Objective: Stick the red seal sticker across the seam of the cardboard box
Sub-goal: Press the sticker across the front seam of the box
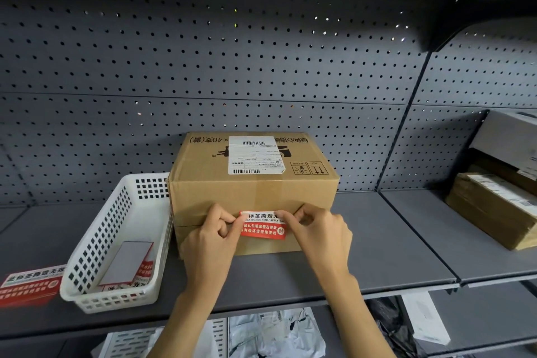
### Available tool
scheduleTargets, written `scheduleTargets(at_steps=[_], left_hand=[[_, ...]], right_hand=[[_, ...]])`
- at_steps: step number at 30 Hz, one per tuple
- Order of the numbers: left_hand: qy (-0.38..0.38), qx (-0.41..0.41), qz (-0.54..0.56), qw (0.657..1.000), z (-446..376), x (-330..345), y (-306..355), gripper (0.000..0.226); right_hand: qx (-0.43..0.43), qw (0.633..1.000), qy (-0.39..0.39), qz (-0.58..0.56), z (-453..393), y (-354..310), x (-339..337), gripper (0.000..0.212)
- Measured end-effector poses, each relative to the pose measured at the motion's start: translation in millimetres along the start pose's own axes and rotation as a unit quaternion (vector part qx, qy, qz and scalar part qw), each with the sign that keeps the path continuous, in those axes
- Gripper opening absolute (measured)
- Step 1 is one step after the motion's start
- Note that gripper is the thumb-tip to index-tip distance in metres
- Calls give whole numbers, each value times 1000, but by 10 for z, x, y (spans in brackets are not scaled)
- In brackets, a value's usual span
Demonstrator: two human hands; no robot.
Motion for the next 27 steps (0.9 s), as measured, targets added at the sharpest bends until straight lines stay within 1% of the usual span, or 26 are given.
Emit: scheduleTargets(at_steps=[5, 11, 15, 17, 21, 24, 27], left_hand=[[2, 12, 20, 1000, -35, -45, 15, 34], [11, 13, -3, 1000, -65, -15, 104, 42], [8, 26, -9, 1000, -68, -43, 60, 41], [-1, 36, -20, 999, -63, -11, 70, 41], [-29, 72, -65, 995, 1, 118, 109, 42], [-54, 82, -75, 992, 71, 190, 29, 43], [-88, 89, -89, 988, 154, 264, -51, 44]], right_hand=[[5, 1000, 7, 5, -23, 81, -108, 61], [-68, 997, 3, 26, 87, -296, 68, 63], [-64, 998, -1, 24, 82, -326, 159, 62], [-62, 998, -2, 18, 108, -306, 192, 64], [-56, 998, -28, 32, 210, -268, 315, 65], [-49, 998, -27, 37, 288, -207, 343, 69], [-50, 997, -33, 46, 339, -161, 380, 64]])
Point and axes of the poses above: each hand's wrist, its own z-axis away from the middle knuckle, its own x-axis out of the palm, y = z × x, the point moved 8 cm from there along -z, towards the middle knuckle, and after that the axes turned 1 degree about -x, right-handed, at the moved point
